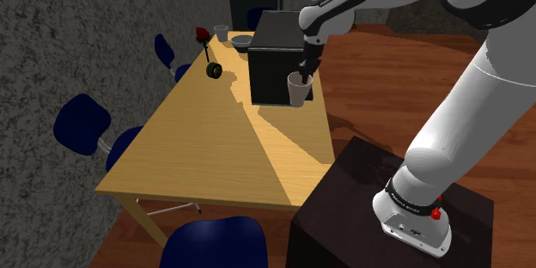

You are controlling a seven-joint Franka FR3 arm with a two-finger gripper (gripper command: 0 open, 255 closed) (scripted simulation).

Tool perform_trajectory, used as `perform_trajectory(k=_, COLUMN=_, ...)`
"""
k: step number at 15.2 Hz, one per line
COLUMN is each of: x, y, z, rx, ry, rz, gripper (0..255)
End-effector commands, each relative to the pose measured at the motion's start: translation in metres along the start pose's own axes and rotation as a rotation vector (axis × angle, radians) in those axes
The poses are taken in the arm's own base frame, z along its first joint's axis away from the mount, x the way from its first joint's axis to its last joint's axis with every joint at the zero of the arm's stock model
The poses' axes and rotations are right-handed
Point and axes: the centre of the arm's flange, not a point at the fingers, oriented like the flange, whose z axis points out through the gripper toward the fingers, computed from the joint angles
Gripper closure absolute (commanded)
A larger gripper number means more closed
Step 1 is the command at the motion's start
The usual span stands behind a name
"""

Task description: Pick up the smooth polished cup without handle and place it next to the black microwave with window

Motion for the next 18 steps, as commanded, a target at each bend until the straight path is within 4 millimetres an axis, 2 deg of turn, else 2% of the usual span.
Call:
perform_trajectory(k=1, x=0.000, y=0.000, z=0.009, rx=0.000, ry=0.001, rz=0.000, gripper=255)
perform_trajectory(k=18, x=-0.004, y=0.010, z=0.098, rx=0.000, ry=0.001, rz=0.000, gripper=255)
